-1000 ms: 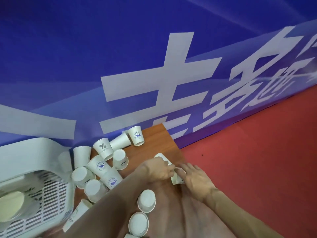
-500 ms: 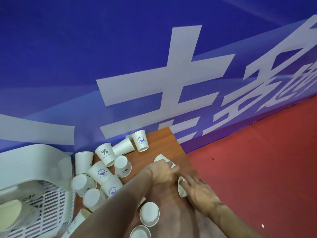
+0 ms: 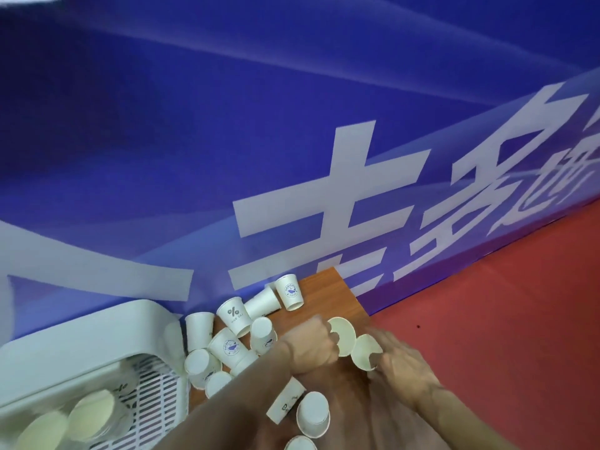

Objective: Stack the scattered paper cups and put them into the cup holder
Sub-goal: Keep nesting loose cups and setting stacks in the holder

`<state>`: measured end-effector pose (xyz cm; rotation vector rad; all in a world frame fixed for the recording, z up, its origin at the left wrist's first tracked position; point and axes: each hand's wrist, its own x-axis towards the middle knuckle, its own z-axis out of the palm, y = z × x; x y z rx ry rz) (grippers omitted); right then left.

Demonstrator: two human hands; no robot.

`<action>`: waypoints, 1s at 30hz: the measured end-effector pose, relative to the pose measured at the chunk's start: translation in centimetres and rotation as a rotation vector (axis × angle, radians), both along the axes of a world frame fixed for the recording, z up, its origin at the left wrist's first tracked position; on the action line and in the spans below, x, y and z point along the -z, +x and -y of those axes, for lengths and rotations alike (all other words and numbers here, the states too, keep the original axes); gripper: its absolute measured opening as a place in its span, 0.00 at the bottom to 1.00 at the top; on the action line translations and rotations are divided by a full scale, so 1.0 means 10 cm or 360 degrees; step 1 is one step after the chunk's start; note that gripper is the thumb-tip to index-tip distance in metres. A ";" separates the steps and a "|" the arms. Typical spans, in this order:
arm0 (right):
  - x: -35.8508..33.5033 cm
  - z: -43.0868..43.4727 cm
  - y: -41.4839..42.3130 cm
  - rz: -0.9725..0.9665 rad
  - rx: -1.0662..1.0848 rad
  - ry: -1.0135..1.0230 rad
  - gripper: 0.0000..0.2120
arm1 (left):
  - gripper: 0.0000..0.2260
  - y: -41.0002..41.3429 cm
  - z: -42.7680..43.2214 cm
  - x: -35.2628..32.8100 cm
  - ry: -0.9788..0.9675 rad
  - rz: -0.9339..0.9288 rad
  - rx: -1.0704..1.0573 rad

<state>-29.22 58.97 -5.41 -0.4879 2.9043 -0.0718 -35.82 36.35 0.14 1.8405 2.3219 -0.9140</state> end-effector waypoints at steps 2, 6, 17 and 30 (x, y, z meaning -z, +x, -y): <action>-0.15 0.15 0.04 -0.0096 -0.0008 -0.0043 0.14 | 0.02 0.06 0.20 -0.17 0.0100 -0.0019 -0.0092; -0.45 0.59 0.16 -0.0263 -0.0053 -0.0062 0.17 | 0.07 0.22 0.68 -0.49 0.0267 -0.0045 -0.0364; -1.36 2.25 0.51 -0.0436 -0.0416 0.0183 0.10 | 0.05 0.98 2.33 -1.17 0.0424 -0.0103 -0.0804; -1.64 3.62 0.46 -0.0483 -0.0524 -0.0101 0.10 | 0.04 1.45 3.56 -1.50 0.0700 -0.0238 -0.1166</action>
